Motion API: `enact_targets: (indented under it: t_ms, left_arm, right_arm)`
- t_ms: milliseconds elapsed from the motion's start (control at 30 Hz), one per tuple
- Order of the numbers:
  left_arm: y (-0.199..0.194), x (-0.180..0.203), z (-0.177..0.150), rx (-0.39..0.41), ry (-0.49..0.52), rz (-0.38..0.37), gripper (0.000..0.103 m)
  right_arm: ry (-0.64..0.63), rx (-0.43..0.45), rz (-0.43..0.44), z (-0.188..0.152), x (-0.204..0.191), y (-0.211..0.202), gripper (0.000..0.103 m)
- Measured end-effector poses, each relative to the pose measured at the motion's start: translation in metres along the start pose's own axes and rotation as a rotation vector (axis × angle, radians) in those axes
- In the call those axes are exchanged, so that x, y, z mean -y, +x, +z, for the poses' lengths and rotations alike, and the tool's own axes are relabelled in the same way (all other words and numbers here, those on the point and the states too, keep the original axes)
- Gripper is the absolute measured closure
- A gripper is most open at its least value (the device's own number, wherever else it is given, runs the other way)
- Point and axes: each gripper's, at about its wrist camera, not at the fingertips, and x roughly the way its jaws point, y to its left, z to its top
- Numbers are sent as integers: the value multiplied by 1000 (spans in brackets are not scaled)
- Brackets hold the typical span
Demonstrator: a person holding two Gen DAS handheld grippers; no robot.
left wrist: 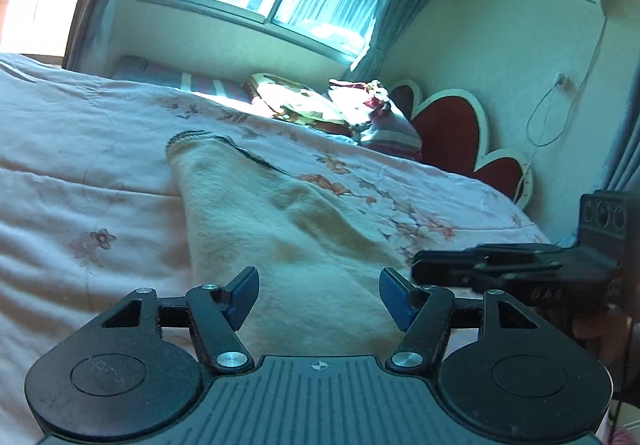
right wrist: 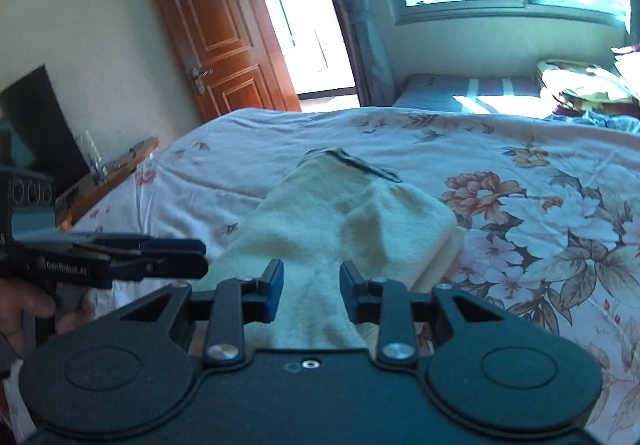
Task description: Fold small clothes
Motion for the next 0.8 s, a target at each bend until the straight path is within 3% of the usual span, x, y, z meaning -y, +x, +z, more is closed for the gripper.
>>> enact_targets:
  t_ms: [100,200,333,400,433,467,600,700,800]
  left_arm:
    - [10,10,-17,-47,66,49,37]
    - [12,12,-21,-47,57,64,37]
    - [14,21,-22,-47,73,105,36]
    - [11,20,-10,-31,66,111,36]
    - [10,19,1,-4,71,128,36]
    - [10,15,11,15,74,140,36]
    - [30,-3,49,46,73,173,36]
    - [51,-13,65,22,76,194,36]
    - [72,-20,69,-30,84,214,36]
  right_arm:
    - [-56,-57,-48,-16,-6,10,77]
    - [-44,-111,-72,-28,0,20,83]
    - [10,-131,-59,-27,4,22,84]
    - [9,-105,-54,-17,4,14,80]
    - [3,-59,-77,-7,5,10,69]
    - [4,-33,-102,0,7,10,65]
    - [31,4,-165,35,21,37,71]
    - [58,-12,-181,48,34,64,82]
    - [51,-15,-188,51,39,77,83]
